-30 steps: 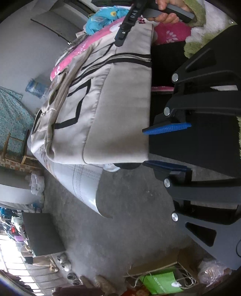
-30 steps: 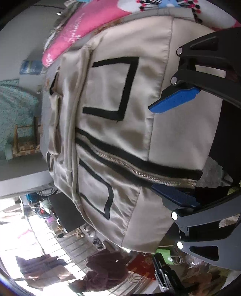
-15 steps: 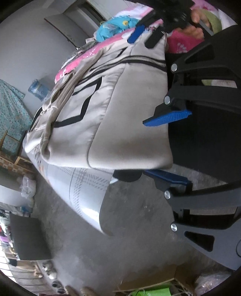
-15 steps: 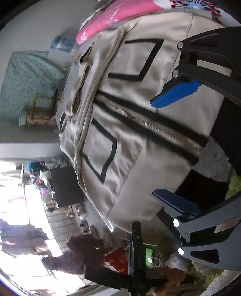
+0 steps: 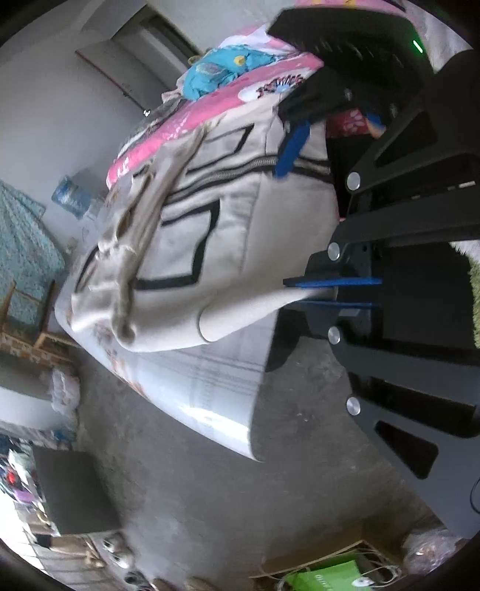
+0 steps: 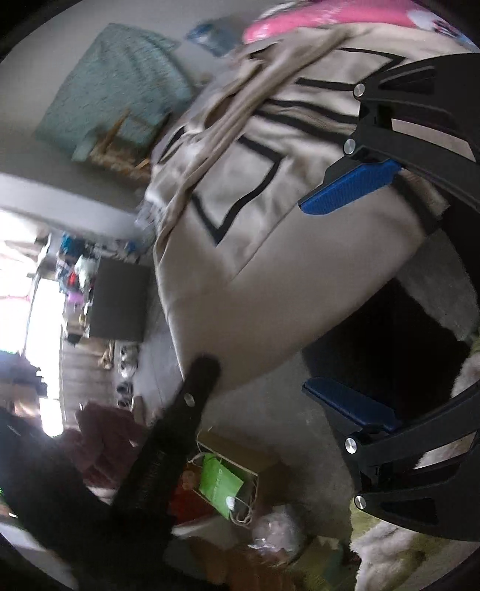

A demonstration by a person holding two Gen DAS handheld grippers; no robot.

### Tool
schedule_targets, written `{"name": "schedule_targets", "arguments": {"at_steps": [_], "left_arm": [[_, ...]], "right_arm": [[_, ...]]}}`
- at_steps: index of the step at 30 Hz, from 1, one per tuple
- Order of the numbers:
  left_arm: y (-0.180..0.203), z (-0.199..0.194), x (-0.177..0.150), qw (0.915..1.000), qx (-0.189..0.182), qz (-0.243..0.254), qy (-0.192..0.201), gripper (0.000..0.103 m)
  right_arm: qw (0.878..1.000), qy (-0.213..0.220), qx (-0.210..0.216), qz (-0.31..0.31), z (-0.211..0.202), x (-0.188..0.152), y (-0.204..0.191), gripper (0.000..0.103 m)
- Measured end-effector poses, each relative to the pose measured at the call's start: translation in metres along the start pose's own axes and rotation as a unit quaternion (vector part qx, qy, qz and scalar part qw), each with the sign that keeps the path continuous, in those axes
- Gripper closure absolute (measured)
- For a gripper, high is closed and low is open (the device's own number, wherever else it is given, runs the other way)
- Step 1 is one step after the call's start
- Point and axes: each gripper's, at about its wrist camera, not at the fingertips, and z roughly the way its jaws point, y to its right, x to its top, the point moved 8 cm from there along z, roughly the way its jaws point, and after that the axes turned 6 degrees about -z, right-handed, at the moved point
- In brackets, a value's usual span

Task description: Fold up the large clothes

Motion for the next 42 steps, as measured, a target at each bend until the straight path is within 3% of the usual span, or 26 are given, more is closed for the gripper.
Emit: {"name": "schedule_targets", "arguments": {"at_steps": [8, 9, 13, 14, 16, 18, 20, 22, 24, 26, 29, 36, 42], "left_arm": [[0.014, -0.013, 0.016, 0.9992, -0.038, -0.007, -0.003, 0.098], [0.014, -0.014, 0.017, 0.9992, -0.040, -0.007, -0.002, 0.098], [0.015, -0.016, 0.022, 0.9989, -0.046, -0.008, 0.005, 0.098], [0.015, -0.017, 0.022, 0.9987, -0.050, -0.011, 0.006, 0.098], [0.014, -0.017, 0.023, 0.9983, -0.055, -0.017, 0.007, 0.098], [0.012, -0.015, 0.023, 0.9982, -0.056, -0.022, 0.005, 0.098], [0.010, -0.012, 0.022, 0.9976, -0.063, -0.031, -0.002, 0.097], [0.008, -0.011, 0.021, 0.9967, -0.069, -0.042, -0.007, 0.092], [0.008, -0.011, 0.021, 0.9976, -0.059, -0.035, -0.004, 0.074], [0.007, -0.012, 0.020, 0.9979, -0.055, -0.036, -0.001, 0.063], [0.004, -0.008, 0.018, 0.9952, -0.076, -0.060, -0.011, 0.055], [-0.004, 0.014, 0.025, 0.9818, -0.138, -0.124, -0.039, 0.052], [-0.006, 0.033, 0.033, 0.9793, -0.135, -0.137, -0.062, 0.054]], "right_arm": [[0.999, 0.028, -0.019, 0.003, 0.014, 0.029, -0.009, 0.015], [0.999, 0.031, -0.021, 0.008, 0.015, 0.031, -0.008, 0.019], [0.999, 0.014, -0.036, 0.019, 0.023, 0.028, -0.004, 0.043], [0.999, 0.008, -0.039, 0.019, 0.025, 0.026, -0.003, 0.055], [0.999, -0.002, -0.039, 0.029, 0.028, 0.020, -0.001, 0.066], [0.998, -0.002, -0.040, 0.050, 0.027, 0.017, 0.004, 0.086], [0.997, 0.001, -0.036, 0.070, 0.025, 0.015, 0.010, 0.095], [0.996, 0.005, -0.030, 0.088, 0.023, 0.015, 0.015, 0.097], [0.994, 0.008, -0.017, 0.106, 0.022, 0.015, 0.019, 0.097], [0.993, 0.009, -0.004, 0.120, 0.022, 0.014, 0.020, 0.097], [0.991, 0.012, 0.008, 0.132, 0.023, 0.013, 0.021, 0.097], [0.990, 0.018, 0.017, 0.142, 0.023, 0.013, 0.023, 0.097], [0.988, 0.024, 0.026, 0.149, 0.022, 0.015, 0.025, 0.097]]}}
